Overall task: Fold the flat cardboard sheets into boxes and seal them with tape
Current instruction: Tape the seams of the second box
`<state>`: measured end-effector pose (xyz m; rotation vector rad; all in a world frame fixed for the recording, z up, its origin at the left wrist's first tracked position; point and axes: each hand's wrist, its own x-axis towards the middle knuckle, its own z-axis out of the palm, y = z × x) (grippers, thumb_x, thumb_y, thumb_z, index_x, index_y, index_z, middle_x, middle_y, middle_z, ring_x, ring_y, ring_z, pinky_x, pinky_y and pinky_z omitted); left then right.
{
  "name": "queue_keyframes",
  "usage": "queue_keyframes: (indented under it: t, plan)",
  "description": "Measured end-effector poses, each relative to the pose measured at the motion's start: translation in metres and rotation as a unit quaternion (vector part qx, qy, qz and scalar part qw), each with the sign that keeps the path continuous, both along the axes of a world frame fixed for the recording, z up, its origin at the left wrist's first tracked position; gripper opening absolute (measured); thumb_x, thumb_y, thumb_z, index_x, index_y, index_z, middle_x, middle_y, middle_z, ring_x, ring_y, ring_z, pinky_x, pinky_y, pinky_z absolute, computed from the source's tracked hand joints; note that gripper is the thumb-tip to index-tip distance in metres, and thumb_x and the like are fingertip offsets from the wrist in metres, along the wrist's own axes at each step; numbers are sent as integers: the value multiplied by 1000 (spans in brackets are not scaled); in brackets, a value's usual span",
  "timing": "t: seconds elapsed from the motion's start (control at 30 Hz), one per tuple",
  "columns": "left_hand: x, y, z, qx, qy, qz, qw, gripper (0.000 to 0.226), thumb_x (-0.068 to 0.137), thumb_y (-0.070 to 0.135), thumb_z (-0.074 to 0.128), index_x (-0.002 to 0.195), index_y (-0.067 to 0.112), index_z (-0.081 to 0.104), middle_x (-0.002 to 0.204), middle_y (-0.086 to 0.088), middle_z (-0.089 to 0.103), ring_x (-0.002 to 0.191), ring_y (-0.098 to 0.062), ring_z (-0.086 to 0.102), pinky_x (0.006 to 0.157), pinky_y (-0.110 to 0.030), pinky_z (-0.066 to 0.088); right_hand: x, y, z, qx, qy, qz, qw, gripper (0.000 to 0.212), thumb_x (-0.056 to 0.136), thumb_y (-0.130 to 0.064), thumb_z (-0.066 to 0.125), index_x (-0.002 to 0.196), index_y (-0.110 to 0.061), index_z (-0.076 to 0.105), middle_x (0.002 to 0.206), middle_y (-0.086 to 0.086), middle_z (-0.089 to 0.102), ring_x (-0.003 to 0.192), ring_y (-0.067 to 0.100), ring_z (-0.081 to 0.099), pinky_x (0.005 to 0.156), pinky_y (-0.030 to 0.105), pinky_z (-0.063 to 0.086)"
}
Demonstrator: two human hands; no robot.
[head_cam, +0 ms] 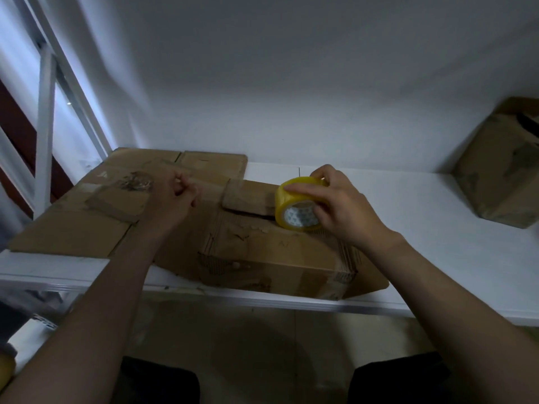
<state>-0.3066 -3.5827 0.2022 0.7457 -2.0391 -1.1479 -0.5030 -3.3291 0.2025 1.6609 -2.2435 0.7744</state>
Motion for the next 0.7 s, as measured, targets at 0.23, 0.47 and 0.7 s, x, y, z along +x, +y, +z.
queue_keyframes:
  t: [0.23, 0.47, 0.7]
  plan:
    - [8, -17, -9, 37, -11, 32, 999, 26, 99, 6, 55, 83, 22, 42, 69, -2, 56, 51, 3, 53, 51, -21, 38, 5, -6, -26, -87, -179, 11, 980, 68, 92, 4, 58, 144, -39, 50, 118, -1, 47, 112, 5, 48, 88, 26, 51]
    - [14, -22, -15, 37, -8, 33, 999, 16, 98, 4, 55, 94, 12, 42, 67, -5, 53, 53, -3, 52, 50, -17, 40, 27, -12, 0, 6, -14, -67, 998, 66, 89, -9, 58, 139, -52, 48, 128, 2, 43, 114, 25, 46, 72, 39, 50]
    - [23, -31, -27, 51, -26, 11, 998, 27, 100, 9, 57, 81, 21, 41, 69, -5, 56, 54, -5, 49, 52, -24, 36, 43, -20, 1, 31, 12, -94, 995, 60, 91, -11, 62, 139, -47, 54, 128, 7, 46, 114, 30, 47, 71, 40, 50]
